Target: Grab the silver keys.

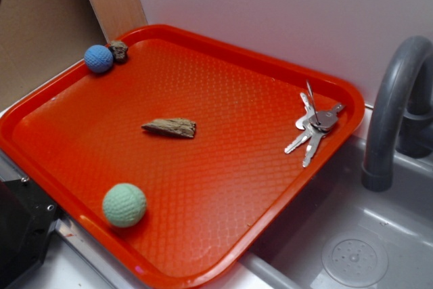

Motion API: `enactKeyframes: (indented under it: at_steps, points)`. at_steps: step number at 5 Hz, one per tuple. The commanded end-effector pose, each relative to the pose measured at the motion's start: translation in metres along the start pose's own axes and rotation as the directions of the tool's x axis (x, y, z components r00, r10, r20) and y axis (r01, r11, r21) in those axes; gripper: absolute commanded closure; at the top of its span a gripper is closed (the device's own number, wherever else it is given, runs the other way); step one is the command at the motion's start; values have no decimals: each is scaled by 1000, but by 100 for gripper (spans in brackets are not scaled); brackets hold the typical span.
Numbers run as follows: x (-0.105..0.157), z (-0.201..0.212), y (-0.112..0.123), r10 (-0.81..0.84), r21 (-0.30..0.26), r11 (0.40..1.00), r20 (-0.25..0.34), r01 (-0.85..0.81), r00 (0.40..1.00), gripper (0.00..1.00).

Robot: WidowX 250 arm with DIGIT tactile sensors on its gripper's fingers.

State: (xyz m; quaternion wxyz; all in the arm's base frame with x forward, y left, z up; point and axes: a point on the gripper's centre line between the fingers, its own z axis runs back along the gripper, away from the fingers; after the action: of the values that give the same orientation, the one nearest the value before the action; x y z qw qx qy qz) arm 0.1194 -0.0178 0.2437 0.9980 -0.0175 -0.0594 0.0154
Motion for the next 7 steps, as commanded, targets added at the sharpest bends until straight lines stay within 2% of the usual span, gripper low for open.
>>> enactKeyframes:
  at_steps: [1, 2, 3, 4, 5, 6, 7]
  points:
    - [0, 0, 0, 0, 0, 1000, 0, 0, 1000, 0]
    - [45, -35, -41, 101, 68, 993, 3, -101, 995, 0]
    - [96, -50, -73, 225, 64, 973, -36, -222, 974, 0]
    - [148, -78, -94, 421, 32, 907, -55, -420, 905, 0]
    - [190, -104, -99, 542, -13, 840, -30, -542, 840, 0]
    - [196, -121, -107, 608, -105, 787, -34, -608, 793, 0]
    - [201, -136, -119, 581, -143, 801, -45, -581, 812, 0]
